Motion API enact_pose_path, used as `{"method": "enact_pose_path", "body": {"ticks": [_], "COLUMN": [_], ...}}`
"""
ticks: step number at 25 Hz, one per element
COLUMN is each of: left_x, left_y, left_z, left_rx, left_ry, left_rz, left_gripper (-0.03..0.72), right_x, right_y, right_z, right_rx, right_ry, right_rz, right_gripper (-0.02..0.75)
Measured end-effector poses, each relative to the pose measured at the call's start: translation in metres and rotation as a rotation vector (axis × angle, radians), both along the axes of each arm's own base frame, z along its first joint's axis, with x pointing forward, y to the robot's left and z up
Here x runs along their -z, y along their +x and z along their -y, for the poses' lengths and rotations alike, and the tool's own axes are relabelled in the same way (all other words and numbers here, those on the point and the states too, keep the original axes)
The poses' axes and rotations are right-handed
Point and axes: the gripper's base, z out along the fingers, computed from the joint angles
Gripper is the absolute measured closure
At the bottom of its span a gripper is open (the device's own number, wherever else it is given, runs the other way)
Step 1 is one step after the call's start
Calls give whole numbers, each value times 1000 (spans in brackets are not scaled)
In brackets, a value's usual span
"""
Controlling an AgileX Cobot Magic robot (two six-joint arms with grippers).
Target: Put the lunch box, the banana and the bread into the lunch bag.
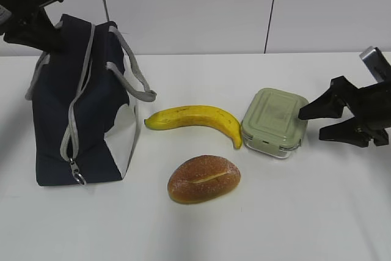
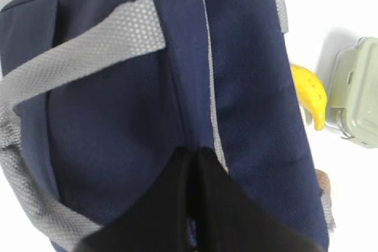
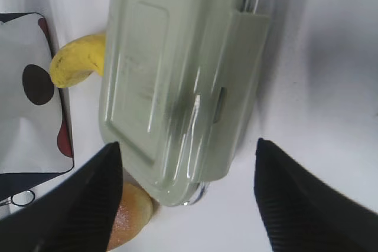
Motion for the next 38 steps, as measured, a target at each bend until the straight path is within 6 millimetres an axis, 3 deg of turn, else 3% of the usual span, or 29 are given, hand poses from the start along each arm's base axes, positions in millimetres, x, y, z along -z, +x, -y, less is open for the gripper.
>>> {"method": "enact_pose_path", "body": {"ticks": [5, 12, 17, 25, 38], "left_x": [-1, -2, -2, -2, -2], "left_y": [1, 1, 1, 1, 1], "left_z": [2, 2, 2, 2, 2], "left_rx": [-8, -10, -10, -10, -10], "left_ry": [-28, -32, -32, -32, -32], "left_rz": [7, 10, 11, 11, 11], "left_gripper": [687, 687, 687, 687, 687], "right_x": [23, 37, 46, 47, 43], "right_y": [15, 33, 35, 35, 37], "right_z": [1, 2, 1, 0, -2], "right_rx": [-30, -32, -26, -41, -73], "right_ry": [37, 102, 130, 146, 173], "right_rz": [-25, -4, -12, 6, 25], "right_gripper": [198, 192, 208, 309, 336]}}
